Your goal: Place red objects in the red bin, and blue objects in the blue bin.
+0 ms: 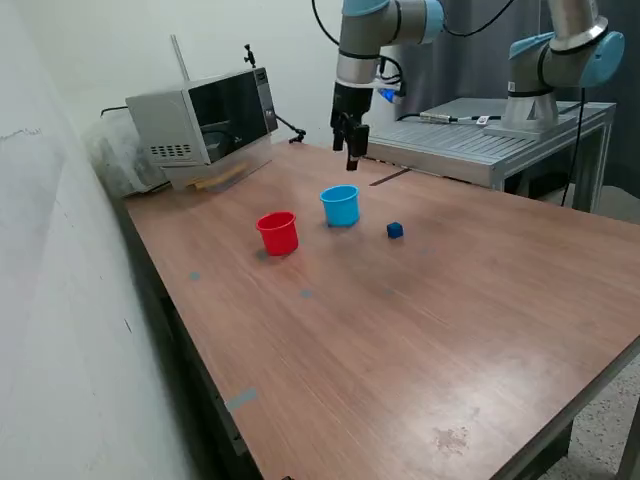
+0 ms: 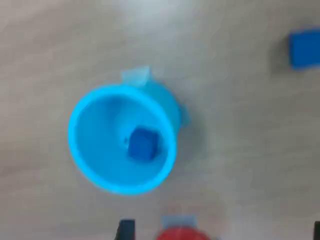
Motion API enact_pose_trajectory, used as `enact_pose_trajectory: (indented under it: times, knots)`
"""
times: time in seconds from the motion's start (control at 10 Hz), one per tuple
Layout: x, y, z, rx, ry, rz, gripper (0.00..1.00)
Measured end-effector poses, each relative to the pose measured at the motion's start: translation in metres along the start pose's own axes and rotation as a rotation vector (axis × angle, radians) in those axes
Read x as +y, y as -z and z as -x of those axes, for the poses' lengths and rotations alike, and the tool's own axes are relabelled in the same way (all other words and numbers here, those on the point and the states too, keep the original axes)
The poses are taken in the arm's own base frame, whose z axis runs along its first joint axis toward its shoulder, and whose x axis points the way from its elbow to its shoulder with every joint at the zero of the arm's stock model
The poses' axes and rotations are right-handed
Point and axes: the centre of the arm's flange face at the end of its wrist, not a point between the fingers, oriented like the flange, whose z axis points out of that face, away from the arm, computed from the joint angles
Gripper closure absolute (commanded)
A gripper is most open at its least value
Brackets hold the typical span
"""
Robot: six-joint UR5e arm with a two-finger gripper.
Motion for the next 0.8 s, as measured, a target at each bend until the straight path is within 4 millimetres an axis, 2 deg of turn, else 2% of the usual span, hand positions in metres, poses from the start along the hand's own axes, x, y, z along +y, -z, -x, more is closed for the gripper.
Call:
enact_pose_trajectory:
  times: [0.2, 0.4, 0.6, 0.8]
  knots:
    - [-0.038, 0.001, -0.013, 0.033, 0.013, -0.027, 0.00]
    - [-0.065, -0.004, -0.030, 0.059, 0.032, -0.041, 0.00]
    - [-0.080, -0.017, -0.047, 0.069, 0.040, -0.059, 0.00]
    - [-0.085, -0.037, -0.064, 0.073, 0.049, -0.077, 0.00]
